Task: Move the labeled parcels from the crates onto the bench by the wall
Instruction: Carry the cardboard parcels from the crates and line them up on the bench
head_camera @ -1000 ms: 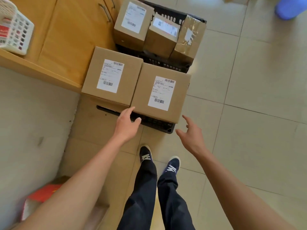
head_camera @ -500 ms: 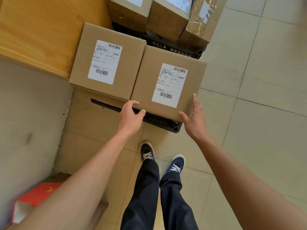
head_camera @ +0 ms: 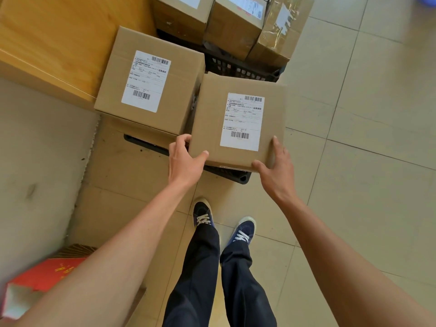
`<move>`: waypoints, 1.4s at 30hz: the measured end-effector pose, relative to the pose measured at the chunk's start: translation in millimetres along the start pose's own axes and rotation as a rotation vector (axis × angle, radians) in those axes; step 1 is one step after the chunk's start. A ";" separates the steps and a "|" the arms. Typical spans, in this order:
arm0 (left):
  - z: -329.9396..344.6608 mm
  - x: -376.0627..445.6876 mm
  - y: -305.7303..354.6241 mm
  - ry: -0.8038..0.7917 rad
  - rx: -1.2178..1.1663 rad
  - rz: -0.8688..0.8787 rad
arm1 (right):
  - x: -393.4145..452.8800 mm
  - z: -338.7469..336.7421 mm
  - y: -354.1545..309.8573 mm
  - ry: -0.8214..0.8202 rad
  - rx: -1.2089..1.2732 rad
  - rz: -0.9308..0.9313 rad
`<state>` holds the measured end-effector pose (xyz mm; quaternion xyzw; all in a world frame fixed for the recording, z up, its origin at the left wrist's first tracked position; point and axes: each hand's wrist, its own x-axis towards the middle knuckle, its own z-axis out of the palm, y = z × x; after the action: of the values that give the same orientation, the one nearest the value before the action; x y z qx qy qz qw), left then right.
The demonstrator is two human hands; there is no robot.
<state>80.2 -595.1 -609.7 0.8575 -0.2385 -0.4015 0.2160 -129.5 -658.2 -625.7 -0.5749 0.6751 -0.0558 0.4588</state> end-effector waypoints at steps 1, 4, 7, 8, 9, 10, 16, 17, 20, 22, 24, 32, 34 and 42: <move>-0.8 -3.3 1.3 -0.016 -0.006 -0.004 | -5.2 -2.5 -0.6 0.001 -0.002 0.000; -3.8 -16.8 4.8 -0.042 0.028 0.023 | -25.6 -14.3 -2.8 0.021 0.012 -0.018; -11.5 -40.6 12.1 0.003 -0.039 0.066 | -53.2 -28.8 -7.5 0.055 0.021 -0.063; -14.5 -48.6 15.0 0.034 -0.068 0.083 | -61.4 -32.5 -8.7 0.070 0.024 -0.079; -17.6 -56.3 17.2 0.062 -0.090 0.099 | -68.7 -36.0 -10.3 0.082 0.028 -0.095; -21.6 -65.4 19.9 0.085 -0.107 0.115 | -75.9 -40.7 -12.8 0.088 0.030 -0.111; -64.7 -121.8 36.7 0.108 -0.108 0.160 | -114.9 -73.4 -55.5 0.042 -0.085 -0.308; -75.1 -133.4 39.4 0.113 -0.110 0.147 | -121.5 -79.2 -65.8 0.023 -0.102 -0.352; -109.7 -174.0 46.4 0.175 -0.135 0.130 | -142.0 -94.3 -99.4 -0.040 -0.125 -0.480; -133.6 -202.3 48.5 0.249 -0.160 0.133 | -157.9 -100.5 -123.6 -0.075 -0.132 -0.564; -157.8 -232.6 48.0 0.325 -0.184 0.132 | -179.6 -102.9 -148.4 -0.105 -0.143 -0.645; -256.9 -342.7 9.8 0.613 -0.213 0.092 | -286.1 -79.8 -222.2 -0.265 -0.214 -0.961; -272.9 -366.2 -6.6 0.677 -0.235 0.070 | -309.1 -68.1 -235.6 -0.309 -0.233 -1.024; -323.1 -478.7 -106.4 0.881 -0.282 -0.051 | -419.9 6.5 -277.4 -0.501 -0.243 -1.231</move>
<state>91.1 -174.1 -200.4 0.9142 -0.0459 -0.0327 0.4013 41.6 -400.1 -228.9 -0.8977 0.0994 -0.0957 0.4183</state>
